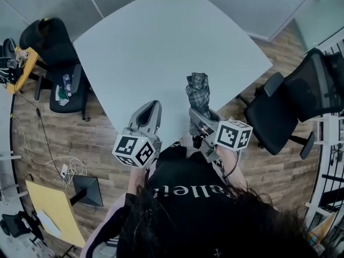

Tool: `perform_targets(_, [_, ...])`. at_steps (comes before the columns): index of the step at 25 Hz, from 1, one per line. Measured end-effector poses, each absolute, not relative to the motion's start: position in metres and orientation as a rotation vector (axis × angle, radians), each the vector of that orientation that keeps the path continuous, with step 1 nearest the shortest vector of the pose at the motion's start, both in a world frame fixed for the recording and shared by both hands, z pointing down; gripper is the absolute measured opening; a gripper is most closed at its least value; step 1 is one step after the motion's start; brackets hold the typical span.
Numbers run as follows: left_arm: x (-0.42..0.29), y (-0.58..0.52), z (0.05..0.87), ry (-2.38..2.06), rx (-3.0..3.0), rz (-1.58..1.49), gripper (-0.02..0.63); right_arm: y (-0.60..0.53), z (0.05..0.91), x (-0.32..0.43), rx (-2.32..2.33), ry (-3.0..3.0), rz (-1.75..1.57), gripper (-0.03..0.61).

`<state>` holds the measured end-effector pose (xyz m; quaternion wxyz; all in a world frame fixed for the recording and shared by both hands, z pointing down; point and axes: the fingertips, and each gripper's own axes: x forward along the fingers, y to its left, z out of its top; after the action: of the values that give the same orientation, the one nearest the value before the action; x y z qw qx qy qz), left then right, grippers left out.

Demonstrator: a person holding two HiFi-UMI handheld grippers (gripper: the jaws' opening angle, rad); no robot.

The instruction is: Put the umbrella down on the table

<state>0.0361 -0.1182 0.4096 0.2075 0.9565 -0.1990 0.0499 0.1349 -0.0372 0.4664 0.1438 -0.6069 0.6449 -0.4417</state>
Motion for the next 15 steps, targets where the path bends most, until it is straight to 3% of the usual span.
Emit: perform_targets(15, [0.028,-0.144,0.398,-0.79,2.562,0.091,0.026,-0.117,0.455,0.156,-1.635,2.105,-1.353,0.221])
